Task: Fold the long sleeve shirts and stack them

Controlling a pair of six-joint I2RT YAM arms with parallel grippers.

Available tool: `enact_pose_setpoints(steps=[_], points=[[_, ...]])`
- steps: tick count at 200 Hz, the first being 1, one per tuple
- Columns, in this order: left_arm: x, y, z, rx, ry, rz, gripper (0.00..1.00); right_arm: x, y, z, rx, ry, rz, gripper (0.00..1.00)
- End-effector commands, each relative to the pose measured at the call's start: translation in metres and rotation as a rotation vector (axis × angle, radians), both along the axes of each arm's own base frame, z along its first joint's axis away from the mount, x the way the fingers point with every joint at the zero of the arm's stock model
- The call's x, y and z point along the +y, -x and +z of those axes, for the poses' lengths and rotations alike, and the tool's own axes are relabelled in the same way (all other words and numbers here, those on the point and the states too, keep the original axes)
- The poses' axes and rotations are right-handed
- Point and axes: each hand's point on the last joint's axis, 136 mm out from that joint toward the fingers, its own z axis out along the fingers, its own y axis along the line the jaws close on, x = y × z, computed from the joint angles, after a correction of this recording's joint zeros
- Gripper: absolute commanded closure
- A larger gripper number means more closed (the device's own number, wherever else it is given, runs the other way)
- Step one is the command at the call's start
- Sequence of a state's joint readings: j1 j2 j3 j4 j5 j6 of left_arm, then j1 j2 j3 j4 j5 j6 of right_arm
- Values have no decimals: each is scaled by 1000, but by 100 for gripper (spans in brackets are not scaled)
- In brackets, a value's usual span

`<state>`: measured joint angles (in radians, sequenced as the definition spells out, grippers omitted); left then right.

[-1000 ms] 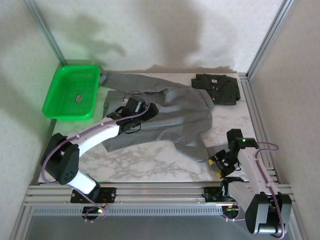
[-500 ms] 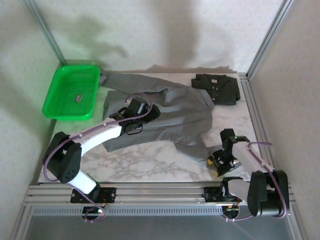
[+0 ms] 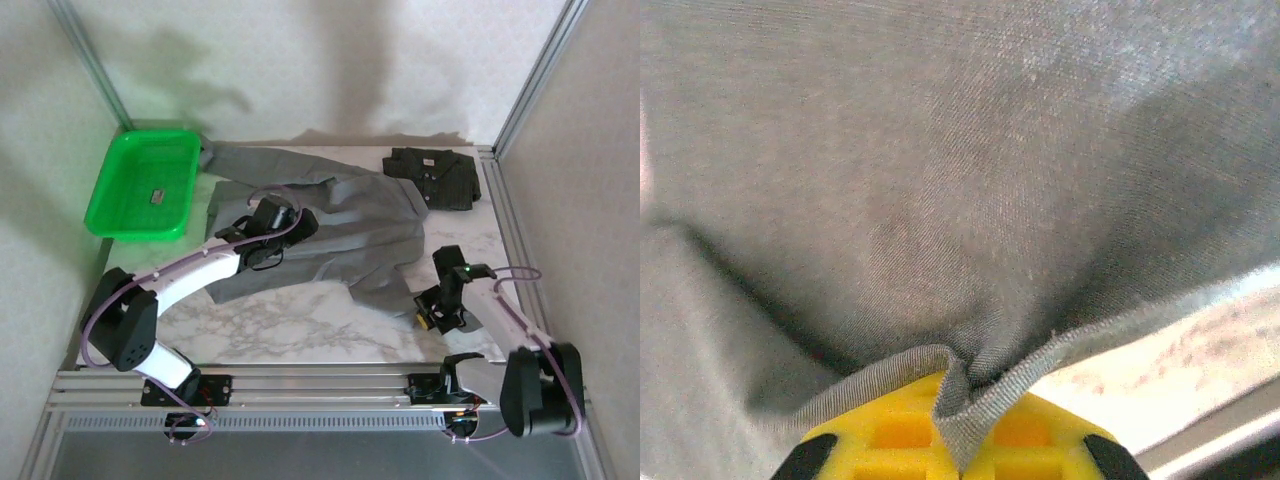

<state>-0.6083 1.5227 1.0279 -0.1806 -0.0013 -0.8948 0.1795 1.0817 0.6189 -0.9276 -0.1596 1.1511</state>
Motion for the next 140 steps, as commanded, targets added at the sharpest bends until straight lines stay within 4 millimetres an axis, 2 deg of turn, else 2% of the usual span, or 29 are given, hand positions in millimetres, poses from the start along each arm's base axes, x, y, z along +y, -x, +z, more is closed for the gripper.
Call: enact_pose_setpoints(steps=[1,22,54,105,140], points=[[2,6,2,-13,-26,-2,1,9,8,32,-26,-48,31,100],[-3,5,-4,-4,-24,-8,1,20,-6,61,-78,-73,65,100],[-7,5,-13,11,-14,-4,1,45,-44,94,-157,-110,119,100],[1,9,-27,31,-43,17,1,75,-99,157,-285,-72,242,100],[12,21,-51,67,-67,44,1,102,-119,179,-330,-85,310,100]])
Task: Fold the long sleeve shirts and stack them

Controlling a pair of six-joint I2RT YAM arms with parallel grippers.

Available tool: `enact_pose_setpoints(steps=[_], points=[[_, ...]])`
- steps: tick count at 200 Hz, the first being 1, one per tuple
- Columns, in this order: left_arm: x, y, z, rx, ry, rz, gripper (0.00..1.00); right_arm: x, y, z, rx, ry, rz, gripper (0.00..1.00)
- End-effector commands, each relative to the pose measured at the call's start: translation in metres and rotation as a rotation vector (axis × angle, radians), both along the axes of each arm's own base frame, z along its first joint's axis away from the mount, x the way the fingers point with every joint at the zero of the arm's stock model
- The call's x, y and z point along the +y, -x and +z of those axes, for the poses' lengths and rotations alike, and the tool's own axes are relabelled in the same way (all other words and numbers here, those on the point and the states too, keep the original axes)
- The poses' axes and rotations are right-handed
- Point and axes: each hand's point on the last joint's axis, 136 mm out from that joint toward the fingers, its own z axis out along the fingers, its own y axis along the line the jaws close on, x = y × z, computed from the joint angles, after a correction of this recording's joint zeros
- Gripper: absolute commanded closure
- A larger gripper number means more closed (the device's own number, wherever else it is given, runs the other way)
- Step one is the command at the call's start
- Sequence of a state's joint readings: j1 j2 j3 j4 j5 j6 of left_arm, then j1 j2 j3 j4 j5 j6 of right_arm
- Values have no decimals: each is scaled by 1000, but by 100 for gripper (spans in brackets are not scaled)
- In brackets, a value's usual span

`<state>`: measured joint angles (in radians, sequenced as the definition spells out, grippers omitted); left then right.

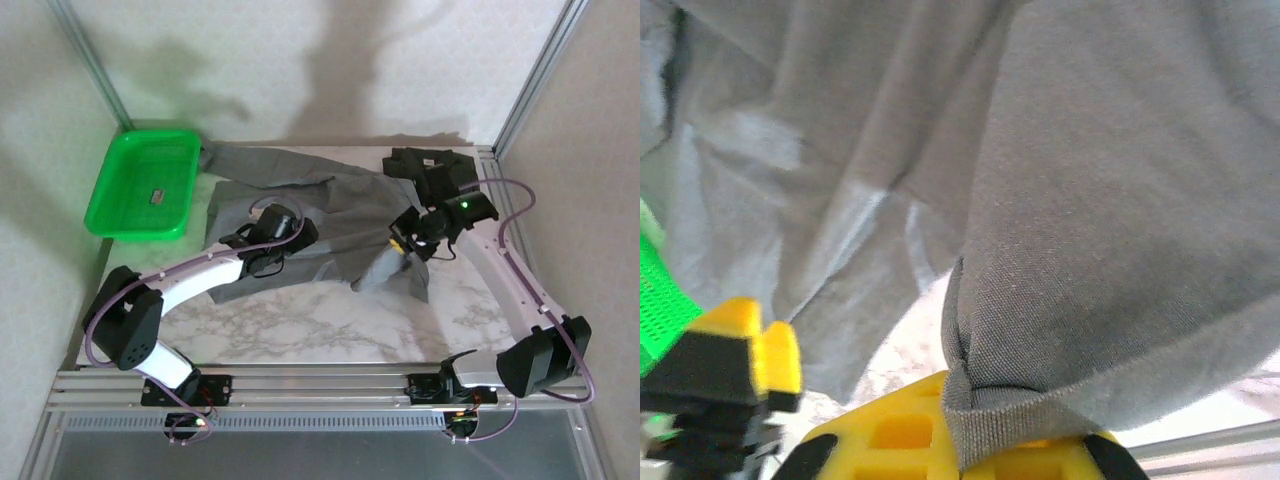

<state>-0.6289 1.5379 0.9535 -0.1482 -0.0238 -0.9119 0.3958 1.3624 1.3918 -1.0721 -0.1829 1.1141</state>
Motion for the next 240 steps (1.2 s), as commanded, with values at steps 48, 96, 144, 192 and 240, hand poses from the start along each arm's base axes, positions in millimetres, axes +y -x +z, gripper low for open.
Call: enact_pose_setpoints(steps=[48,96,144,192,240], points=[[20,24,-42,61,-54,53,1,36,-31,10,-21,50,128,100],[25,31,-48,70,-62,55,1,69,-61,-12,12,50,220,99],[28,33,-39,57,-65,67,1,89,-96,-60,69,89,273,83],[22,31,-2,5,-24,50,0,89,-112,-27,-49,92,467,25],[9,24,37,-54,56,20,0,-18,-51,-9,-66,345,525,8]])
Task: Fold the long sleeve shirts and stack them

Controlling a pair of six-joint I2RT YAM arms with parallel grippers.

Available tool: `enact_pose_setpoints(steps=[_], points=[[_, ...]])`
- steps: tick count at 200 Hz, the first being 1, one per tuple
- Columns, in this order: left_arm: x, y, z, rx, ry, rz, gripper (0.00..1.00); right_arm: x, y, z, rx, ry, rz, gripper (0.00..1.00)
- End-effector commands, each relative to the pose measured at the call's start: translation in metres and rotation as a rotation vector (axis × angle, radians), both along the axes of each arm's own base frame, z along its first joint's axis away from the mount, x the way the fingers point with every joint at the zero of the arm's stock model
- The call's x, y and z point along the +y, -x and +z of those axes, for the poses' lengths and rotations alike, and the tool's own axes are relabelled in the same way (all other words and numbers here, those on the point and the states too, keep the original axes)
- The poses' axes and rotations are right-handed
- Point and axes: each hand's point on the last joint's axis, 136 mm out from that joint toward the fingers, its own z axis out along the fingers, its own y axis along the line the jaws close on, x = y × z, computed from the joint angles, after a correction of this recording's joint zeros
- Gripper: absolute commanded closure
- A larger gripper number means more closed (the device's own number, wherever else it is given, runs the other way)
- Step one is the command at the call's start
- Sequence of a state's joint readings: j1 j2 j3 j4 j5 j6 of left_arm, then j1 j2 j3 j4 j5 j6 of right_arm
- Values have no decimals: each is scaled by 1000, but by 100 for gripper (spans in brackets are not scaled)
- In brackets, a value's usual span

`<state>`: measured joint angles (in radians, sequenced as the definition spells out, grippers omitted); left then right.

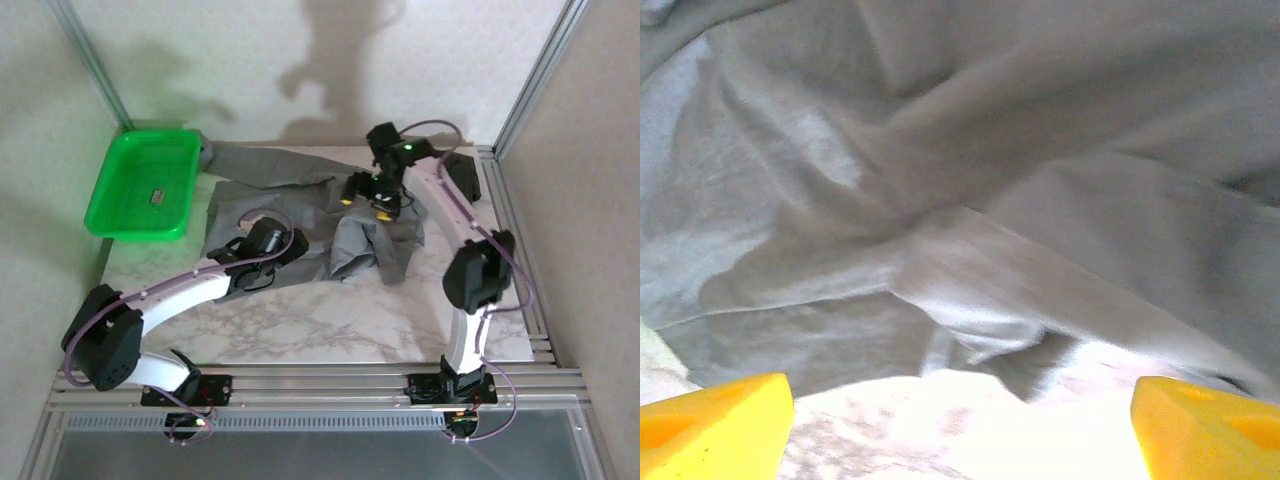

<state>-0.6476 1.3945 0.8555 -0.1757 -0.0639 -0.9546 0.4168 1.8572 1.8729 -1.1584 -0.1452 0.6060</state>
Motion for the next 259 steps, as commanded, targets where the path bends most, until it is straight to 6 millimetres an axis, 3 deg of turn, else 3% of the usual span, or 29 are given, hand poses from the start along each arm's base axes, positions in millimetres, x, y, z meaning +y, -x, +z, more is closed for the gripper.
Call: enact_pose_setpoints(steps=[1,17,34,59,82,136,168,190,211,235,259], points=[[-9,-2,27,-37,42,-20,0,-63,49,10,-6,140,51,8],[-18,-4,38,-56,66,-52,0,-72,81,-8,37,119,64,8],[-24,-4,44,-76,65,-90,0,-70,113,-39,106,74,72,12],[-29,1,48,-104,92,-130,0,-82,132,-83,136,111,43,17],[-28,4,51,-116,104,-136,1,-89,125,-109,131,174,80,19],[-16,8,52,-123,81,-100,0,-75,83,-143,43,194,233,22],[-8,11,48,-119,71,-73,0,-75,76,-171,82,228,286,28],[-4,13,49,-122,71,-61,0,-70,69,-176,54,213,311,34],[0,15,48,-120,65,-49,0,-60,68,-173,38,164,334,48],[6,18,46,-119,55,-34,0,-56,71,-158,8,136,351,67],[9,21,42,-115,47,-30,0,-53,80,-139,22,108,370,79]])
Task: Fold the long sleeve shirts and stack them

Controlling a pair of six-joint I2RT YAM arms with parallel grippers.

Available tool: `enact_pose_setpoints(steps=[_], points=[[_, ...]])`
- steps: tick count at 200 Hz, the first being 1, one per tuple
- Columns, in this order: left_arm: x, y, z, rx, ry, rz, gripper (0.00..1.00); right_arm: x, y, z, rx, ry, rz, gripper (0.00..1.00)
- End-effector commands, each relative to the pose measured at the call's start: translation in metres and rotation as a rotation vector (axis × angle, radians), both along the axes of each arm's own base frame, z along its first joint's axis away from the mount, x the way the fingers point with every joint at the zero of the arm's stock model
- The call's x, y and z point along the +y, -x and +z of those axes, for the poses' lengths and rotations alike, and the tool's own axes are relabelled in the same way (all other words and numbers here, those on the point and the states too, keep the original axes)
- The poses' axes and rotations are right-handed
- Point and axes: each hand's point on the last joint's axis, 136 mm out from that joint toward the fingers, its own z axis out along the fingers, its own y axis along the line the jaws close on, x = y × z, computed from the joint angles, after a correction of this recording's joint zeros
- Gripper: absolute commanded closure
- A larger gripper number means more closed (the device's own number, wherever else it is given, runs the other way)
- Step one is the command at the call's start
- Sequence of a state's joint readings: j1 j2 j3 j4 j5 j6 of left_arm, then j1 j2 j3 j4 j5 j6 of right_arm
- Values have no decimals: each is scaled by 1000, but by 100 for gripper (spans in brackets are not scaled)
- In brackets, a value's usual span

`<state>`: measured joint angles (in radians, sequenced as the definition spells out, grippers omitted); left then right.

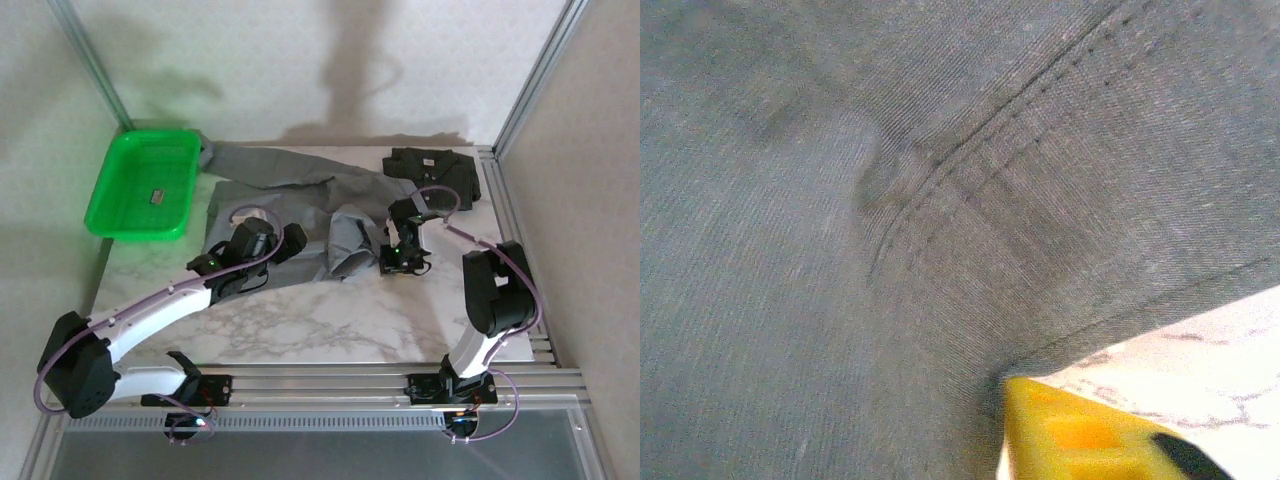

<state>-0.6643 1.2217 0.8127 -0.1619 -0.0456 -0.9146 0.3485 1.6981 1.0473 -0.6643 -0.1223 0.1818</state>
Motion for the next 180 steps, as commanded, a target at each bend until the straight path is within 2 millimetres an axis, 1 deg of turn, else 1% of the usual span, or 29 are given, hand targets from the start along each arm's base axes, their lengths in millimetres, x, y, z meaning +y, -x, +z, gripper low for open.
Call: enact_pose_setpoints(steps=[1,19,34,53,67,79,94,113,134,168,180], points=[[9,5,-4,4,-20,29,0,9,6,28,-13,-52,39,79],[11,7,-11,17,-31,31,0,15,13,47,2,-100,41,88],[12,9,-18,30,-38,34,0,25,19,69,2,-170,38,90],[16,11,-34,62,-67,47,0,39,22,105,-8,-271,29,90],[21,13,-49,97,-91,66,1,53,19,138,-37,-372,31,91],[22,15,-62,119,-104,69,1,67,14,169,-78,-458,47,92],[24,18,-75,144,-109,78,1,80,1,204,-135,-537,54,93],[23,18,-82,154,-110,74,1,101,-19,241,-159,-666,50,93],[21,17,-84,148,-122,58,1,123,-37,264,-135,-765,41,92],[17,14,-81,131,-127,29,1,159,-61,289,-123,-876,36,92],[18,15,-83,133,-131,29,0,175,-67,296,-106,-917,33,92]])
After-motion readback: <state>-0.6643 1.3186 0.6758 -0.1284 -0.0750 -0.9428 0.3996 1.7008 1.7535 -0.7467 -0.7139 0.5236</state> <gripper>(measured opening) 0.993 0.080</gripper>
